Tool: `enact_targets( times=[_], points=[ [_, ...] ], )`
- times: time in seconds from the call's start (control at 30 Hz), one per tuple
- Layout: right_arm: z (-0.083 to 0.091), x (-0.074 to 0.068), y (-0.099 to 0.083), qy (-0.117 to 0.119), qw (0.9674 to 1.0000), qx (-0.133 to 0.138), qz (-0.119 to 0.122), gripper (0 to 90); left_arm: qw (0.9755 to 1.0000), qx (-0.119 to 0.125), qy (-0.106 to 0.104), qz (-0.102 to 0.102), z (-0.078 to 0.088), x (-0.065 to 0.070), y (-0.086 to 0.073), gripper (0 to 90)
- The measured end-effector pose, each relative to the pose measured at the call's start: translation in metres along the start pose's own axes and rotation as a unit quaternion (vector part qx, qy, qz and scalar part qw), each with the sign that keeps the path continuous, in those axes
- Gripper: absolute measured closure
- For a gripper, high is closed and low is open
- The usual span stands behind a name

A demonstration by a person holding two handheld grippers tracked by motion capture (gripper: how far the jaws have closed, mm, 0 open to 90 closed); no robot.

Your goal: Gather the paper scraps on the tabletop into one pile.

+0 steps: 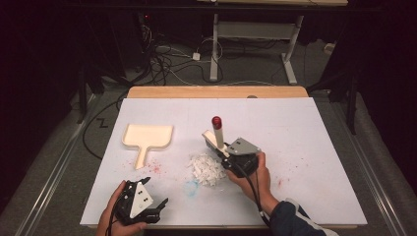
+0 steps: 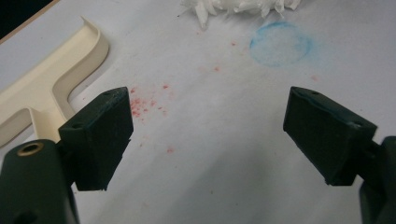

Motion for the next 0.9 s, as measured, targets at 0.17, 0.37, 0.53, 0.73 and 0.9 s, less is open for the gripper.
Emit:
enact_targets(
  times=[0.17, 0.37, 0.53, 0.73, 0.9],
  points=[
    [0.036, 0.022, 0.004, 0.028, 0.9994, 0.019, 0.001, 67.7, 1.0000, 0.000, 0.003, 0.000, 0.000, 0.000, 0.000, 15.1],
    [0.084, 0.034, 0.002, 0.099, 0.9947, 0.022, -0.017, 67.8, 1.0000, -0.002, 0.004, -0.002, 0.002, 0.000, 0.000, 15.1],
    [0.118, 0.027, -0.017, 0.160, 0.9864, -0.001, -0.039, 67.8, 1.0000, -0.002, 0.005, -0.002, 0.001, 0.000, 0.000, 15.1],
    [0.127, 0.009, -0.040, 0.203, 0.9779, -0.035, -0.034, 67.8, 1.0000, -0.001, 0.003, -0.004, 0.000, 0.000, 0.002, 15.1],
    [0.113, -0.002, -0.045, 0.206, 0.9774, -0.041, -0.023, 67.8, 1.0000, -0.003, -0.001, -0.006, -0.001, 0.000, 0.002, 15.1]
  ],
)
Point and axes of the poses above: each handheld gripper's, and its own axes: z roughly backward along the jaws, y roughly out of its top, x roughly to its right, the point moved 4 cm from there along -z, roughly forward along the jaws, and after that the axes turned 11 degrees about x, right-handed, at the moved point
